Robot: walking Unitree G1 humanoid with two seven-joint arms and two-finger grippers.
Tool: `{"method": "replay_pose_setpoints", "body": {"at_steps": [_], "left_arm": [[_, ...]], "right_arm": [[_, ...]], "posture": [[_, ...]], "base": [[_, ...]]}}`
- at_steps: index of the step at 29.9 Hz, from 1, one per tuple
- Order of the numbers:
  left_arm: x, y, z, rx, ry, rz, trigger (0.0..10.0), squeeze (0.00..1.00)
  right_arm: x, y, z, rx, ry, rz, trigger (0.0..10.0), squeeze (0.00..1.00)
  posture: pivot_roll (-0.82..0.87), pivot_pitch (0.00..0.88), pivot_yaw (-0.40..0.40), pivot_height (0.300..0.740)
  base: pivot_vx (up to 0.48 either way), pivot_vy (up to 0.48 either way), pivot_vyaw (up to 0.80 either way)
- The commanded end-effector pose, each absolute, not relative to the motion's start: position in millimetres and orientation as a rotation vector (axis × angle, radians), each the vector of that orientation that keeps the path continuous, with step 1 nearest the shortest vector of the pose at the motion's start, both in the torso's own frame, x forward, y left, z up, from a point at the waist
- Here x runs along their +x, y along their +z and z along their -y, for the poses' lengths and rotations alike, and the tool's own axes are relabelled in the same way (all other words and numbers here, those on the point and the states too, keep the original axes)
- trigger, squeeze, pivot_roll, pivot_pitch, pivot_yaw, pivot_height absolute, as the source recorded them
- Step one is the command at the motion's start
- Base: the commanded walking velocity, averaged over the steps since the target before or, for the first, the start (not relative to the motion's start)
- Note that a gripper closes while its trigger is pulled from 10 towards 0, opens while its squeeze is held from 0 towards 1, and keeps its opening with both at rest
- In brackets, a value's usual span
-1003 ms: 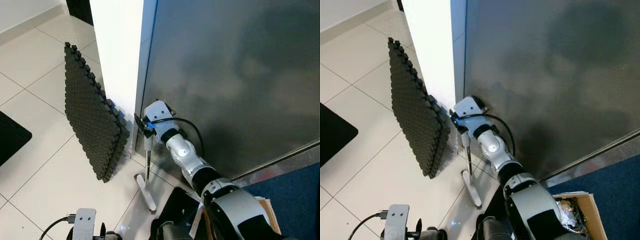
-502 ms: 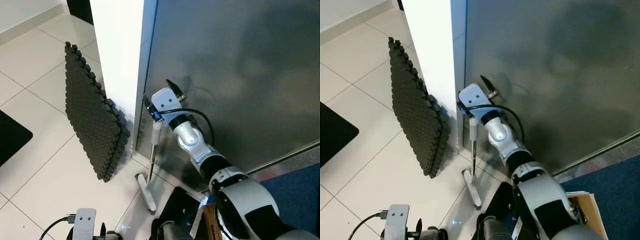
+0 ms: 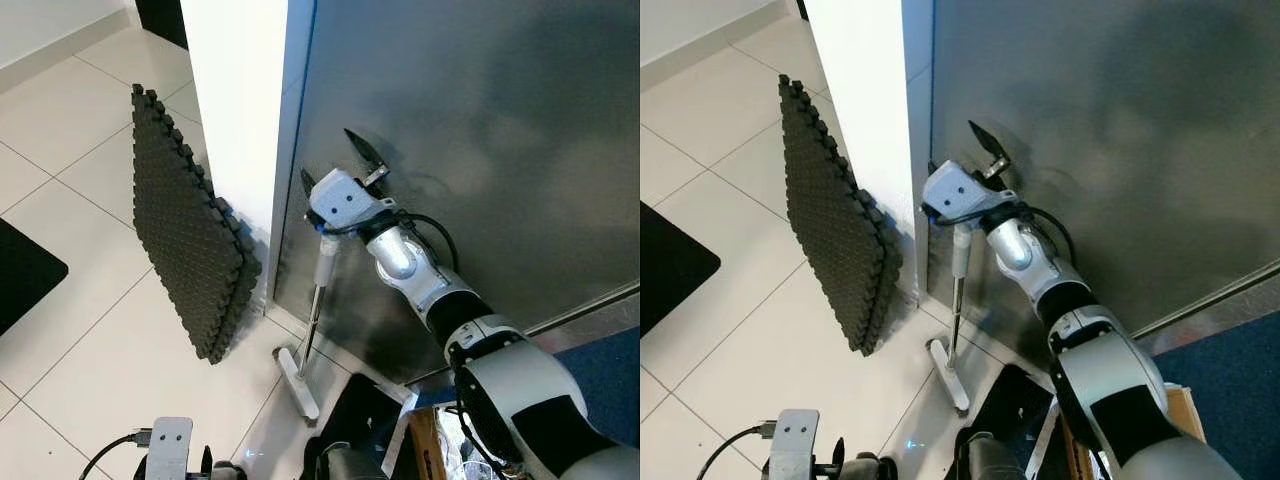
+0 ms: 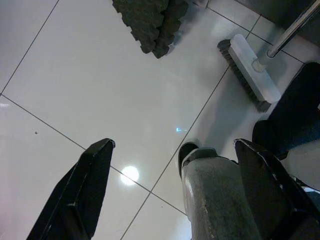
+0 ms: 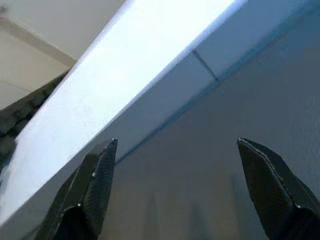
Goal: Sweep floor
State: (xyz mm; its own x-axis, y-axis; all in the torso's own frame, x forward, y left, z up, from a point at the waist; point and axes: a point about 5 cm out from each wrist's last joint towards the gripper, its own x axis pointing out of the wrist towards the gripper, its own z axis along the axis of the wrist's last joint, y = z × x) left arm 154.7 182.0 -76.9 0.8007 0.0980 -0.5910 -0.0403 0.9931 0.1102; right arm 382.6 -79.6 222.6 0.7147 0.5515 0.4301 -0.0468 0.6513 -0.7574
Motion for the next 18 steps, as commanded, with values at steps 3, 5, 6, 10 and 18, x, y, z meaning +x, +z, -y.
{"method": "replay_pose_setpoints", "body": {"at_steps": [3, 5, 6, 10, 18], "left_arm": [[76, -110, -170, 0.077, 0.017, -0.955, 10.0, 0.0], [77, -110, -170, 0.077, 0.017, -0.954, 10.0, 0.0], [77, -110, -170, 0.077, 0.017, -0.954, 10.0, 0.0], [78, -109, -170, 0.078, 0.014, -0.952, 10.0, 0.0], [82, -109, -171, 0.083, 0.011, -0.946, 10.0, 0.0]], "right_arm": [[377, 218, 80, -0.909, 0.444, 0.754, 10.0, 0.0], [375, 213, 85, -1.041, 0.481, 0.791, 10.0, 0.0], [375, 213, 85, -1.041, 0.481, 0.791, 10.0, 0.0], [377, 213, 91, -1.123, 0.464, 0.805, 10.0, 0.0], [384, 213, 109, -1.281, 0.357, 0.789, 10.0, 0.0]], "posture": [[0.05, 0.309, -0.134, 0.74], [0.05, 0.305, -0.132, 0.74], [0.05, 0.305, -0.132, 0.74], [0.04, 0.301, -0.129, 0.74], [0.04, 0.292, -0.124, 0.74]], "base": [[0.0, 0.0, 0.0], [0.0, 0.0, 0.0], [0.0, 0.0, 0.0], [0.0, 0.0, 0.0], [0.0, 0.0, 0.0]]}}
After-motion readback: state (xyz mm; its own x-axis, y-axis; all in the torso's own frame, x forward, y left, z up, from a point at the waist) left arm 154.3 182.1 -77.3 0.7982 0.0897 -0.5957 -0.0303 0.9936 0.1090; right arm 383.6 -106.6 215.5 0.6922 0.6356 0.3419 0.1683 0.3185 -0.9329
